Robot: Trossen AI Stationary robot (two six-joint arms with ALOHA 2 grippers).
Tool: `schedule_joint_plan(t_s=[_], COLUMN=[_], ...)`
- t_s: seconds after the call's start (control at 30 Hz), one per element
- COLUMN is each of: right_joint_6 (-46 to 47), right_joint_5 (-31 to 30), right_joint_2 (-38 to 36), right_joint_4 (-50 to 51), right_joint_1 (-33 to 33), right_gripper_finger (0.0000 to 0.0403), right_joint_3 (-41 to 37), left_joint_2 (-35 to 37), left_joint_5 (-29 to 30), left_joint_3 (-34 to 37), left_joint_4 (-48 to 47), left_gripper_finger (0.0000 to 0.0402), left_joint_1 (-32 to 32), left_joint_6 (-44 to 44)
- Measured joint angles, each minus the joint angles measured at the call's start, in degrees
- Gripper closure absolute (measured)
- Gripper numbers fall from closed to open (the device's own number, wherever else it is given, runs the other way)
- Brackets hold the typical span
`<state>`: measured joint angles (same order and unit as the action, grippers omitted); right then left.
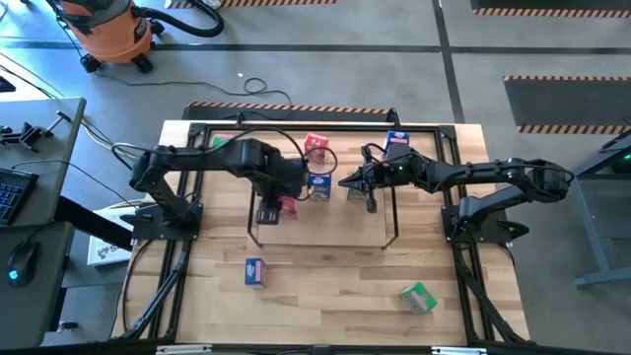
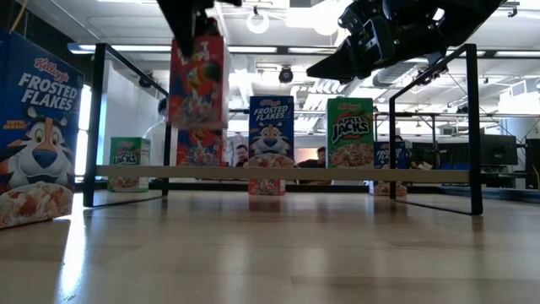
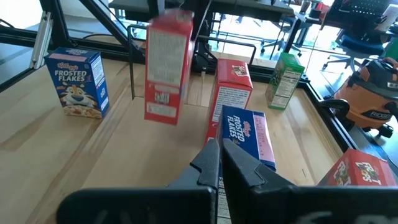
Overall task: Stack cereal on shelf
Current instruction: Put the left red cereal box on the shelf aligned with the other red cereal box
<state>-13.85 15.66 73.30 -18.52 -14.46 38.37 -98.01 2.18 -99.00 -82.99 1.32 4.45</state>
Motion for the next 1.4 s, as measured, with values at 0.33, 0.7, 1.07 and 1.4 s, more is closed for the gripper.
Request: schedule_joint_plan(t_s=[0.33,0.7,1.07,1.4], right_joint_6=[-0.1,0.0,-0.1,-0.1], right_joint_5=[0.4,0.4,0.4,0.4], right_joint_2=[0.0,0.0,0.0,0.0], right_joint_4=[0.3,0.3,0.3,0.4], right_joint_1=[0.0,0.0,0.0,0.0], right_gripper_finger=[0.0403,0.0403,0.0403,0.0403], right_joint_3=[0.0,0.0,0.0,0.0], left_joint_2=[2.1,2.2,2.5,2.4], left_joint_5=[2.0,3.5,3.5,5.4], left_joint_3=[9.6,12.8,12.8,10.9], left_joint_4=[5.8,9.3,9.2,7.0], left_gripper_finger=[0.0236,0.0226,0.0184,0.0165], left_joint_1=[-0.6,-0.6,-0.6,-0.6], left_joint_6=[-2.6,-4.4,-4.3,-3.0])
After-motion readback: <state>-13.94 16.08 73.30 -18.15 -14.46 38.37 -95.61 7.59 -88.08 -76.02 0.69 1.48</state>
